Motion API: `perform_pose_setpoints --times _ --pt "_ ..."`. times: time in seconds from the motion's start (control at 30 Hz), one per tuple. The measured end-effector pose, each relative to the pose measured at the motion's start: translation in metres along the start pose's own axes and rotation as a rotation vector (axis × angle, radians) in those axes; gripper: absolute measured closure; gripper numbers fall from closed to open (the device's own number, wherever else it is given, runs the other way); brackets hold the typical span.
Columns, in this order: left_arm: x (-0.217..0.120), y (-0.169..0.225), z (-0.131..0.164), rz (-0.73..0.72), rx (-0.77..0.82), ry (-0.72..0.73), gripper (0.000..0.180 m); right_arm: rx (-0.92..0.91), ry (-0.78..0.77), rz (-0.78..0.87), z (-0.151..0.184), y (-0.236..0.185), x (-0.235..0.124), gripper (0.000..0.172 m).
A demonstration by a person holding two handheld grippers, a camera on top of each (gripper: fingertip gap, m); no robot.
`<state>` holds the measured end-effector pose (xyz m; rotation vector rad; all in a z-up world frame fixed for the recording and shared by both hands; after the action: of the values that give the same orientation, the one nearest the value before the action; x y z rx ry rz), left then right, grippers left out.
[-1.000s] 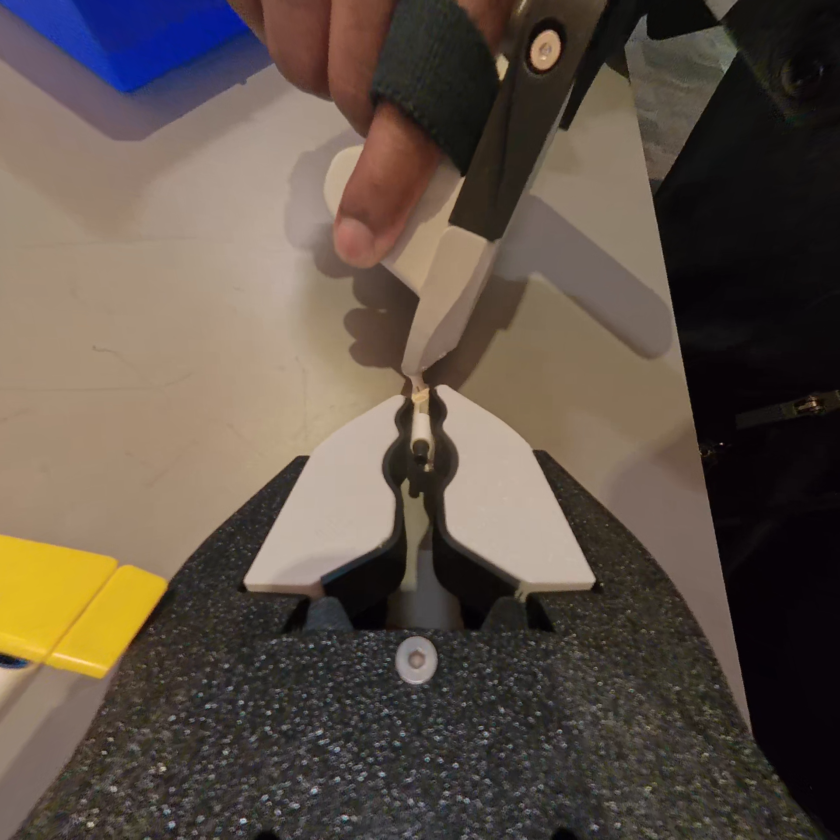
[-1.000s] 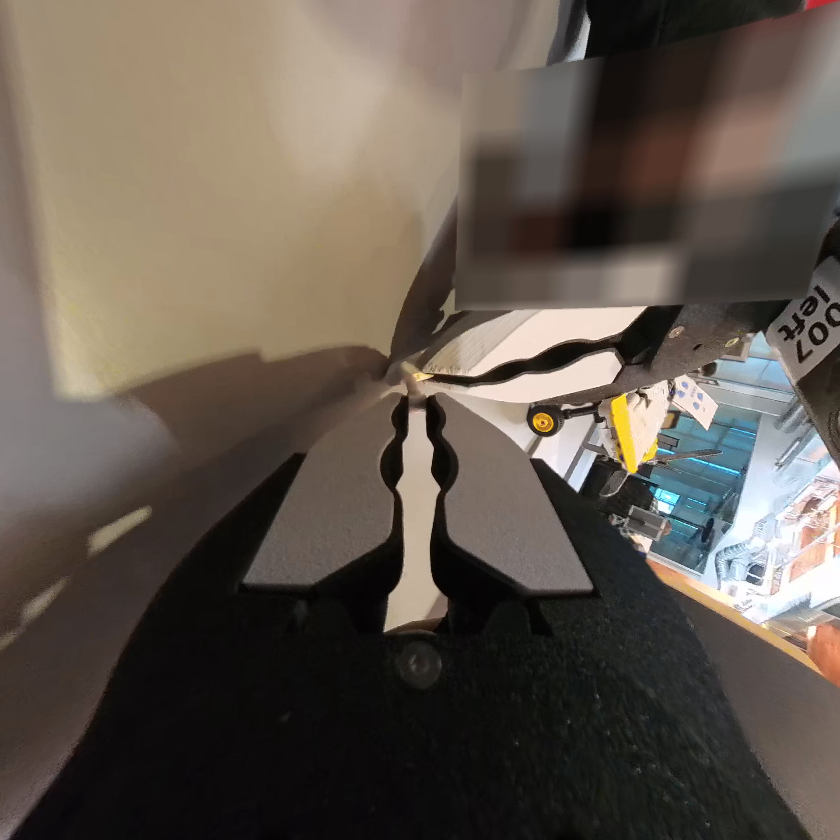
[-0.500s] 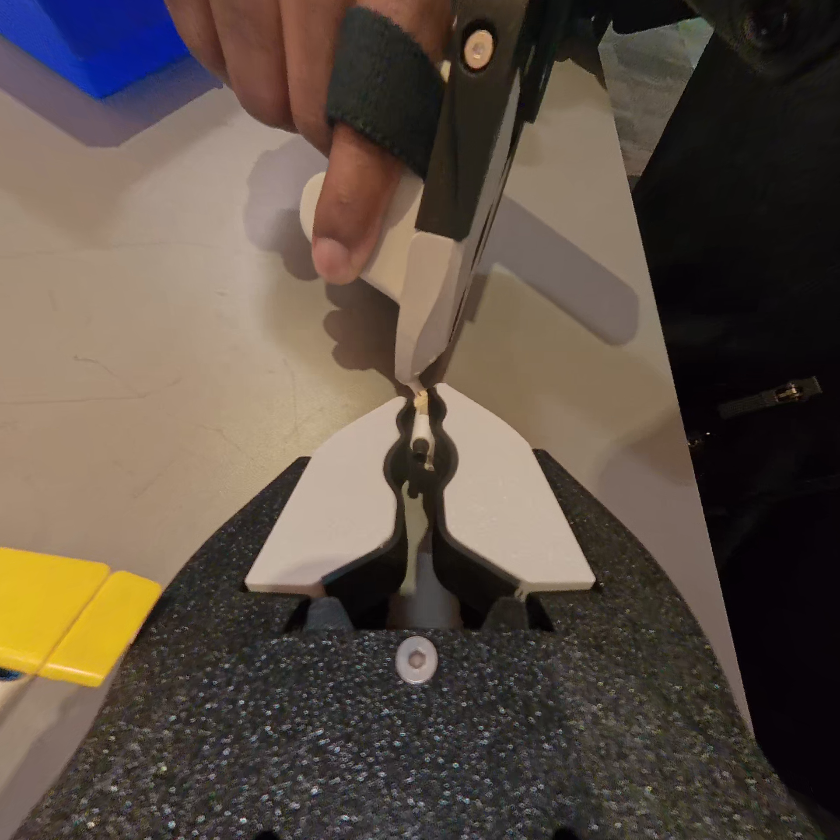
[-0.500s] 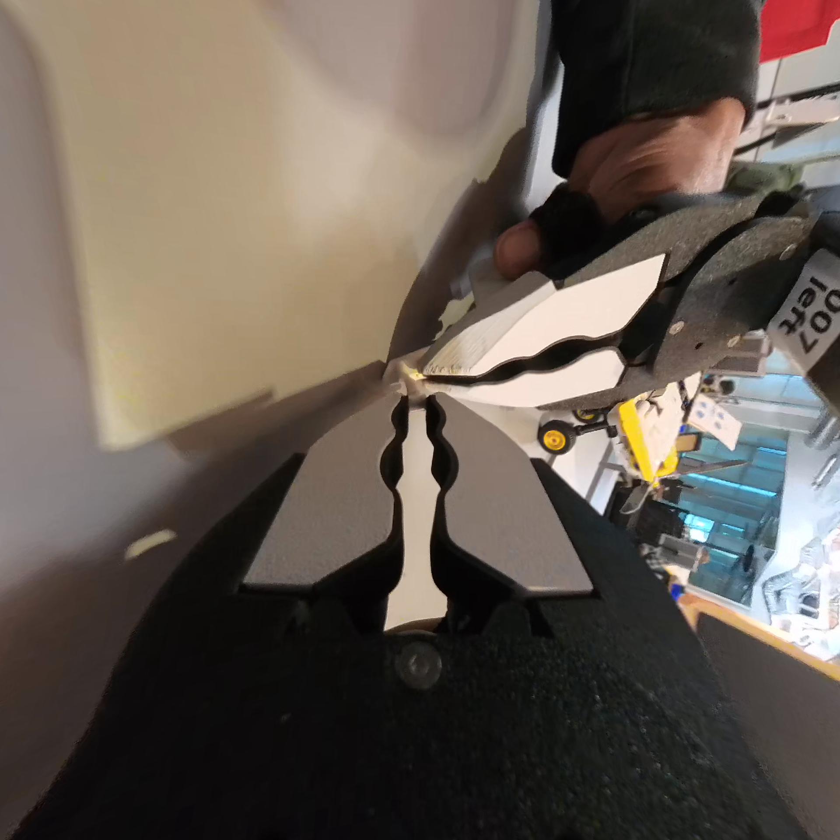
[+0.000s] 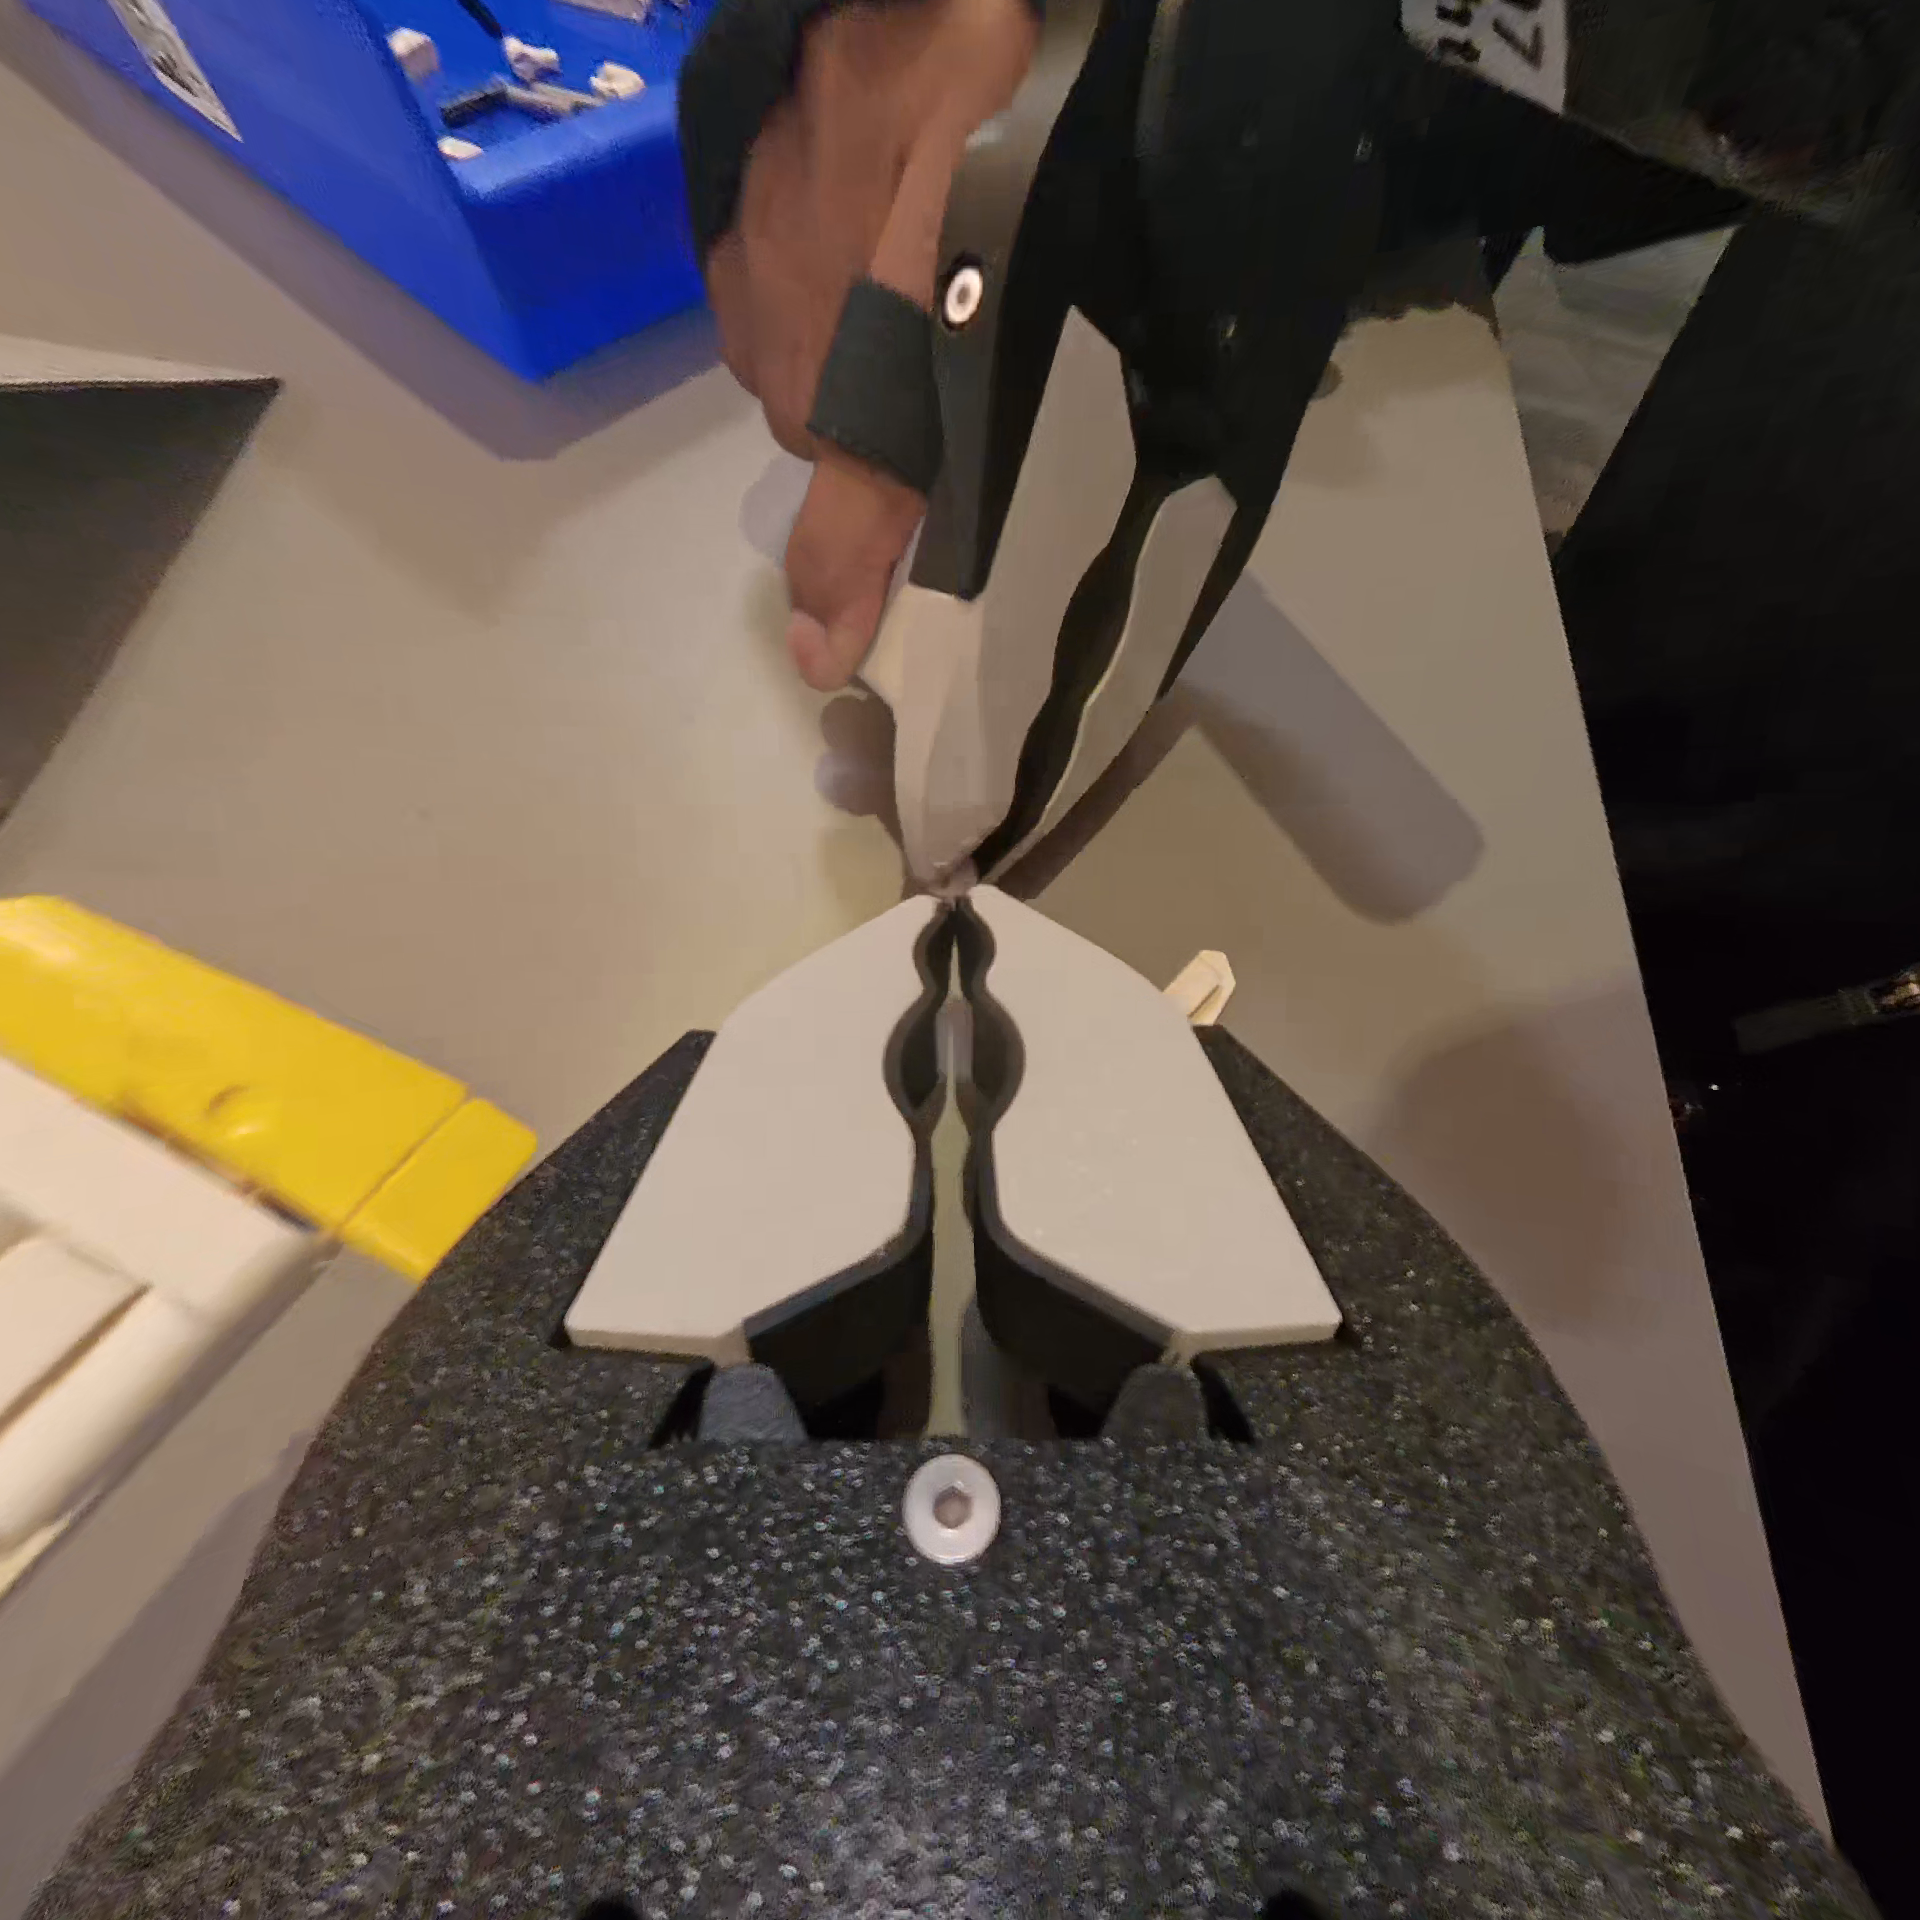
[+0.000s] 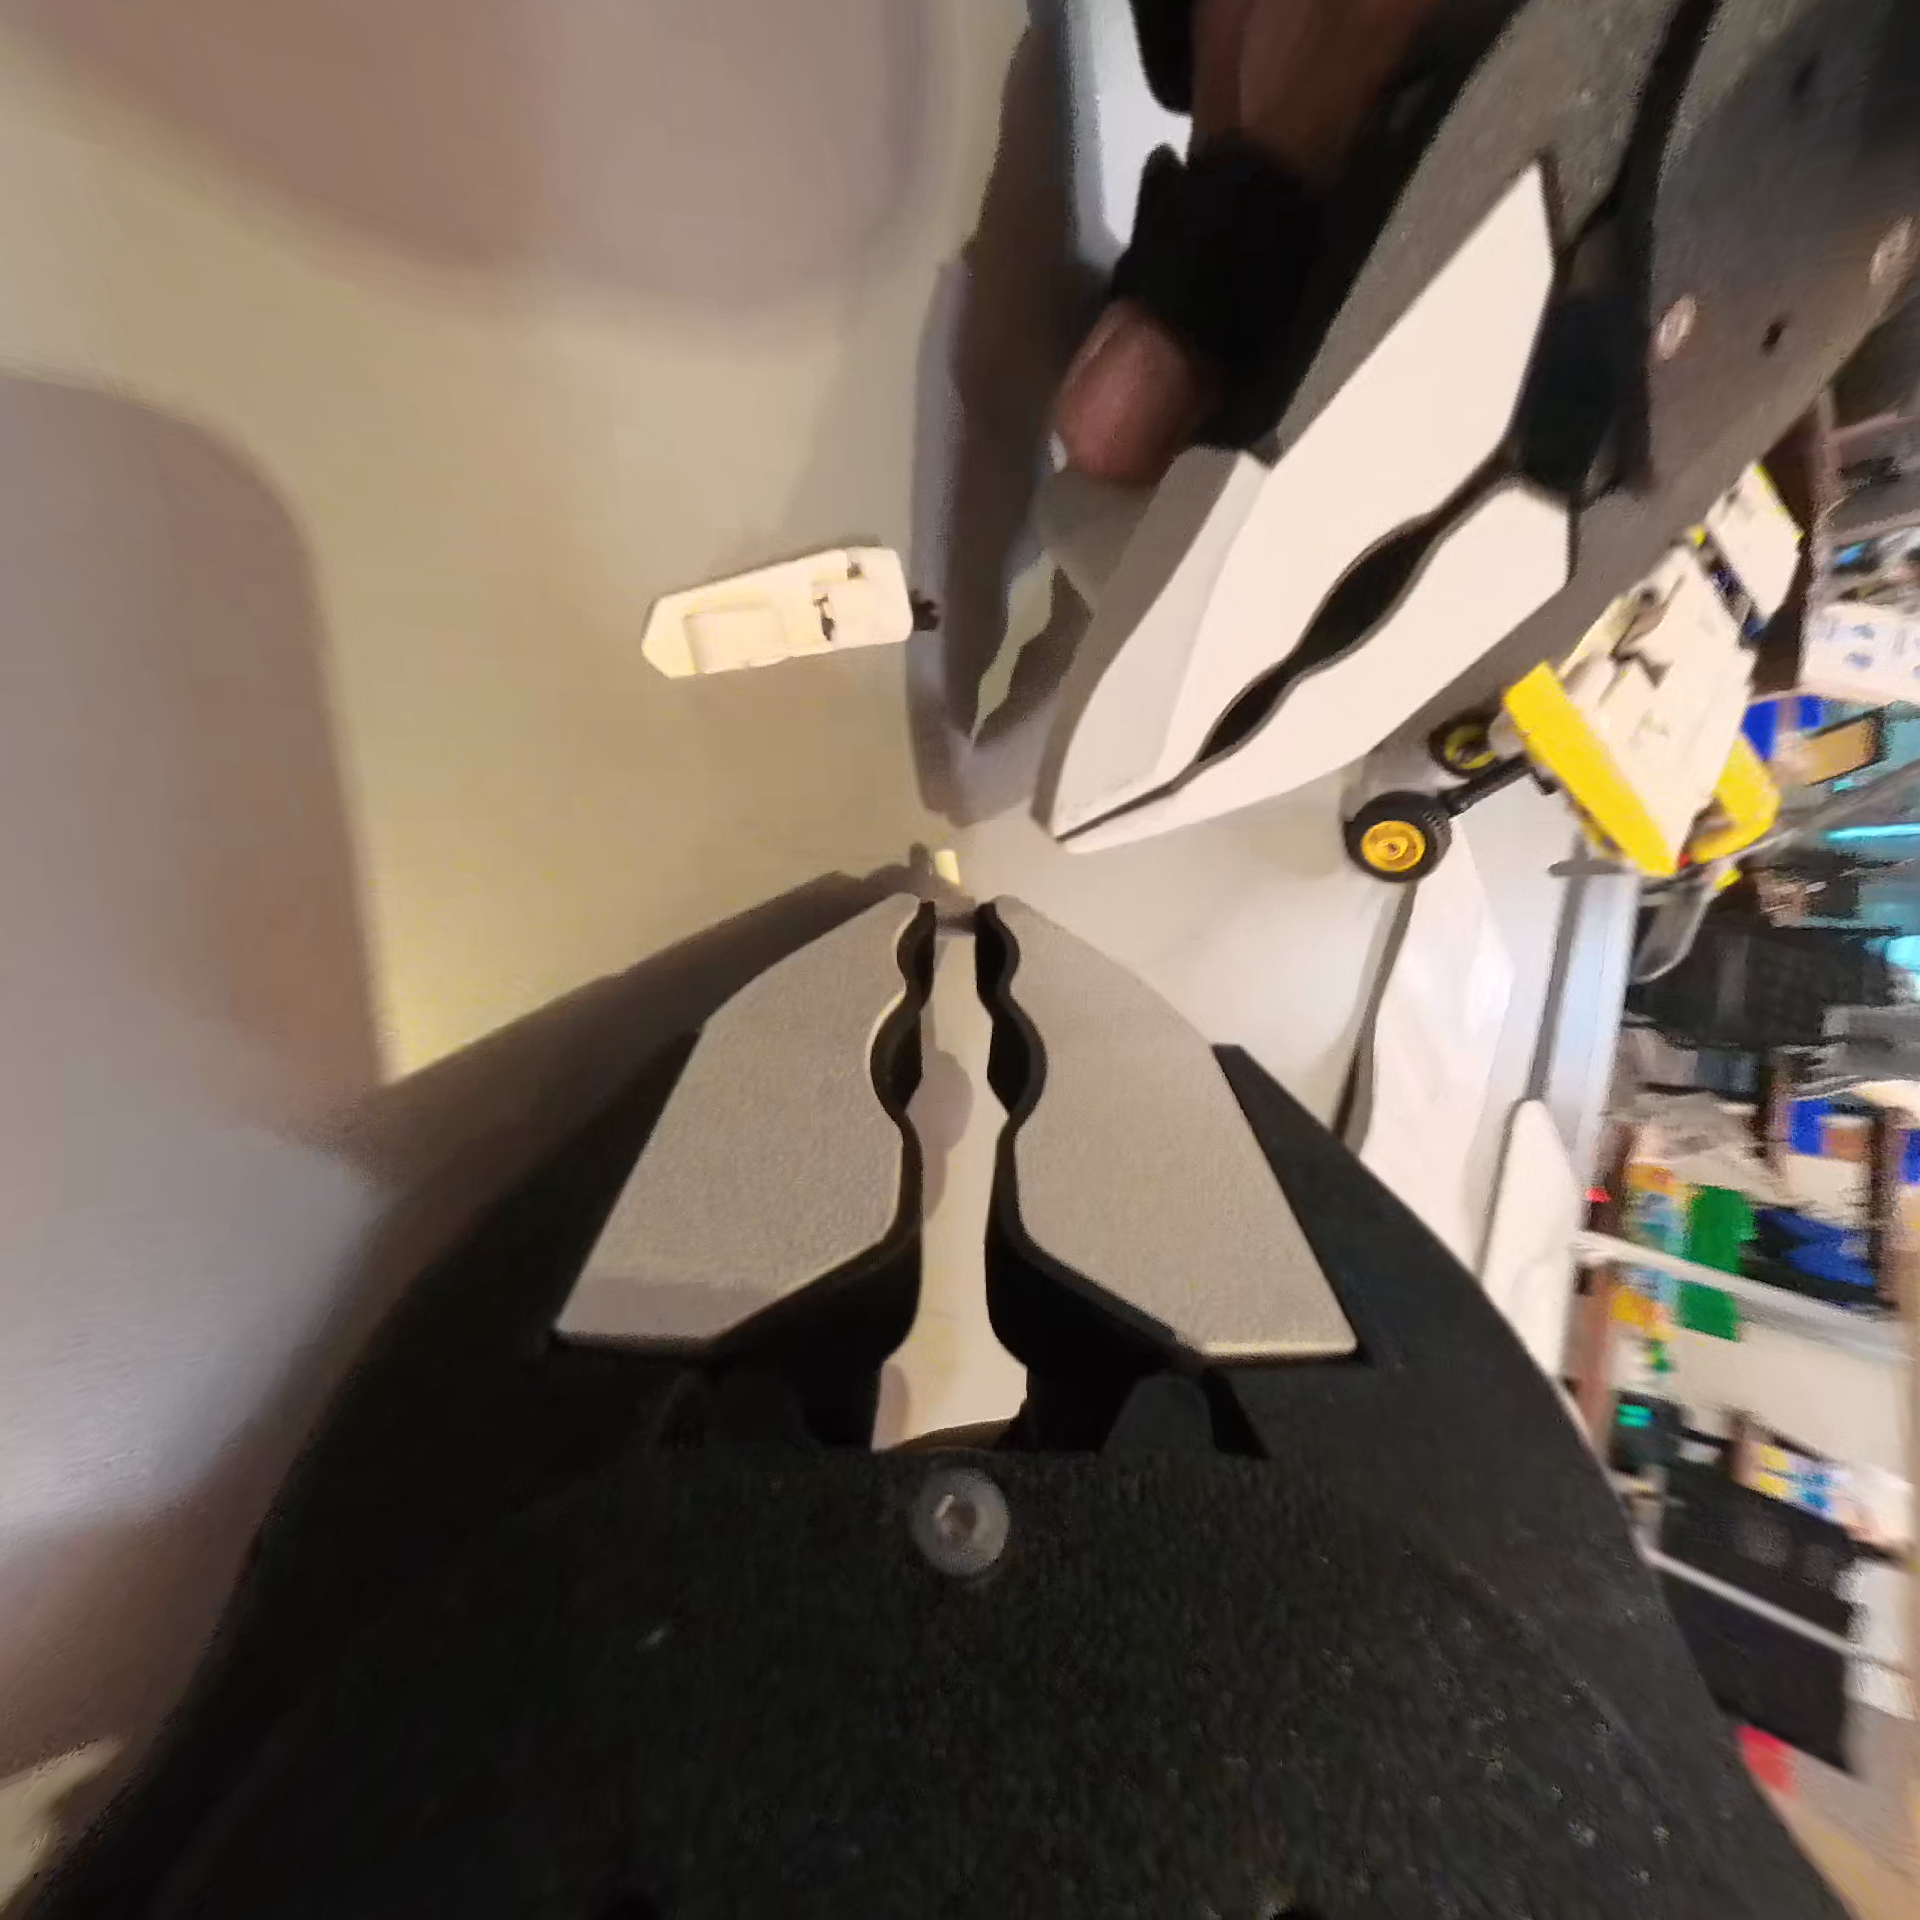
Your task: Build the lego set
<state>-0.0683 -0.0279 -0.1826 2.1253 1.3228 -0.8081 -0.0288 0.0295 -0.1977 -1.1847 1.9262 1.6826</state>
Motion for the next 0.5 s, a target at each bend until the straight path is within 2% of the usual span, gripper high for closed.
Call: perform_pose_setpoints --times 0.13,0.27,0.33,0.4,0.5 --pt "-0.006 0.008 -0.001 0.032 0.023 0.042 0.174 0.097 0.064 -0.120 0.001 -0.006 -0.004 0.164" --pt "-0.007 0.013 -0.002 -0.015 0.096 0.042 0.167 0.140 0.069 -0.166 0.002 -0.005 -0.003 0.164" --pt "-0.011 0.016 -0.005 -0.034 0.106 0.088 0.165 0.154 0.054 -0.155 0.002 -0.004 -0.002 0.164" --pt "-0.017 0.018 -0.006 -0.044 0.077 0.144 0.165 0.165 0.030 -0.132 0.003 -0.002 -0.001 0.164" --pt "-0.015 0.010 0.000 -0.095 -0.056 0.102 0.169 0.183 0.016 -0.063 0.001 0.003 -0.003 0.164"
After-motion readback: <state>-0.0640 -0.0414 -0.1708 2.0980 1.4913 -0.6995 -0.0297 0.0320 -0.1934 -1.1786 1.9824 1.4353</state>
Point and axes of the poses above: each gripper's, where its closed fingertips meet, x out along the fingers, z out of its underside, y = z × x across the jaws, the point moved 4 cm from there along -x, back along the fingers, and after that the axes turned 12 degrees about -y, right-handed, at the moved point
